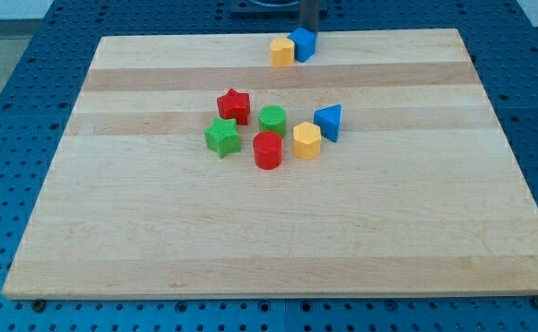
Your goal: Separate the yellow heart and blue cube
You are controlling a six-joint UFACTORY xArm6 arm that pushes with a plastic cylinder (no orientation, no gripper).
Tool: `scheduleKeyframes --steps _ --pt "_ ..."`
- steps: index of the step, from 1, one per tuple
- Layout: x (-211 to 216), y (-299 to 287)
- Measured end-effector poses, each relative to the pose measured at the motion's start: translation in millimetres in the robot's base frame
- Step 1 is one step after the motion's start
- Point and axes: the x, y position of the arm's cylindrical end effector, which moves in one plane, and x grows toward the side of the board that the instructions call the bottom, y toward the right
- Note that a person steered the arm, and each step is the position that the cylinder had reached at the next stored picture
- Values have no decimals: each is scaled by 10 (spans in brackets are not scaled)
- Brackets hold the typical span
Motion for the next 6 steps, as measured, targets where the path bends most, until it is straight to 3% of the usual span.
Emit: scheduleKeyframes --steps 6 --pt "920 -16"
